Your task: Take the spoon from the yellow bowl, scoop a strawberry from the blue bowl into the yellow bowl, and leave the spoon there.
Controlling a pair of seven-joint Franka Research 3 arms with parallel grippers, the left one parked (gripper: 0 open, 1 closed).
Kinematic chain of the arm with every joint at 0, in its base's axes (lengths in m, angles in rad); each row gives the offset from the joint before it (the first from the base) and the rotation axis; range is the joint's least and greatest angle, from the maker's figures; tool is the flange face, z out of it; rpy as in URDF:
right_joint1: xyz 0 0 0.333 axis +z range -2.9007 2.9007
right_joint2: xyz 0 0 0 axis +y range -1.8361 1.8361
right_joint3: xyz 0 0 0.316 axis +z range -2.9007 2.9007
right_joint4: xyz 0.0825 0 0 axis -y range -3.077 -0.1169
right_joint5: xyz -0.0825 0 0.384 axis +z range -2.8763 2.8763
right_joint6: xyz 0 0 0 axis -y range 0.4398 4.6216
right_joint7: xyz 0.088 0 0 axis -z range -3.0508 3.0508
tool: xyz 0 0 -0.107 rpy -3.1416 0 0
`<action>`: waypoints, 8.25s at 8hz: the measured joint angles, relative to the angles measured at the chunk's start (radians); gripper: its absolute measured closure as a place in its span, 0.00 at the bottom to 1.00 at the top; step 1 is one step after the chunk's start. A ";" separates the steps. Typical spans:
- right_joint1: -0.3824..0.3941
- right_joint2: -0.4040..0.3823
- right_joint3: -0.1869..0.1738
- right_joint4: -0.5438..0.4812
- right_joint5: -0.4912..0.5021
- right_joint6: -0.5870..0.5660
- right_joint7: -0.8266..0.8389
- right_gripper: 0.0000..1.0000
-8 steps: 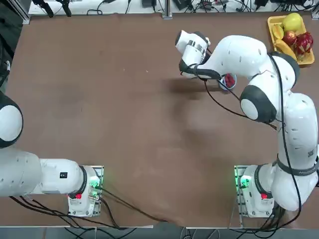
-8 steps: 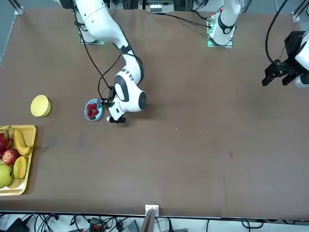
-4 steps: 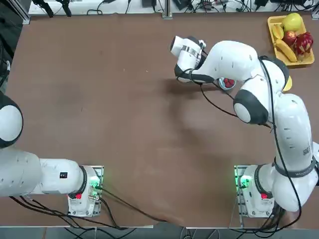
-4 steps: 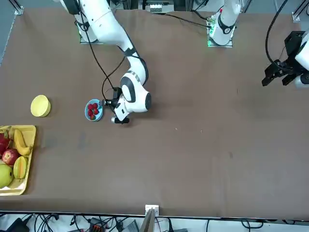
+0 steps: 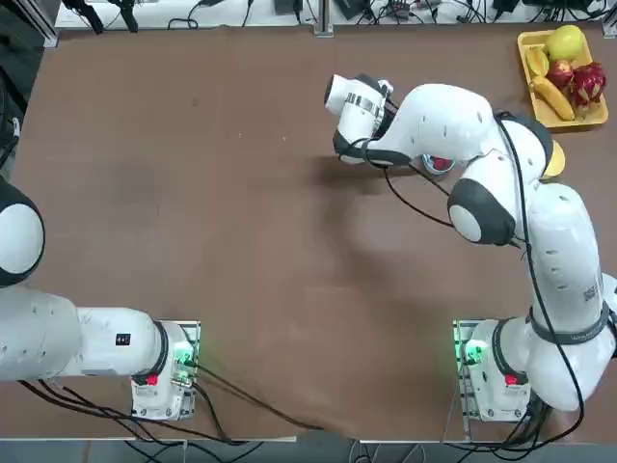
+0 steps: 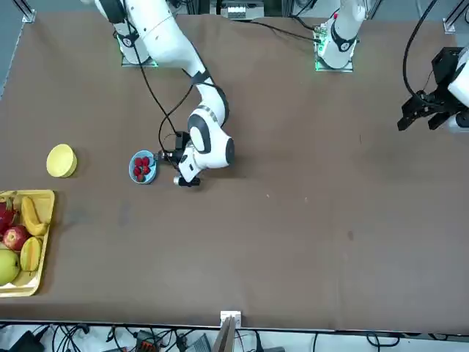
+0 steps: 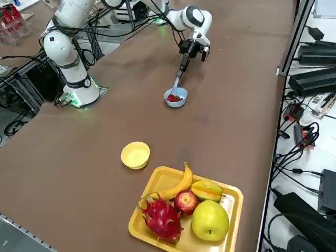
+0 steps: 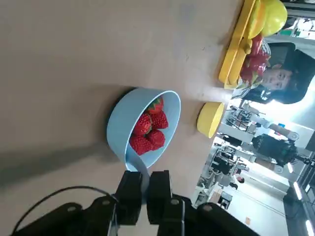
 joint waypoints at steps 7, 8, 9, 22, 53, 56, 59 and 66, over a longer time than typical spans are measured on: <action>0.034 0.061 -0.001 0.007 -0.066 -0.049 0.000 0.89; 0.037 0.061 -0.001 0.009 -0.066 -0.049 0.000 0.89; 0.040 0.061 -0.001 0.011 -0.072 -0.052 0.000 0.89; 0.079 0.106 -0.004 0.041 -0.137 -0.127 0.019 0.89; 0.023 -0.066 -0.322 -0.207 -0.225 -0.067 0.058 0.89; 0.020 -0.163 -0.408 -0.385 -0.248 0.111 0.058 0.89; 0.016 -0.198 -0.484 -0.513 -0.271 0.261 0.058 0.89; -0.092 -0.201 -0.503 -0.573 -0.289 0.398 -0.178 0.89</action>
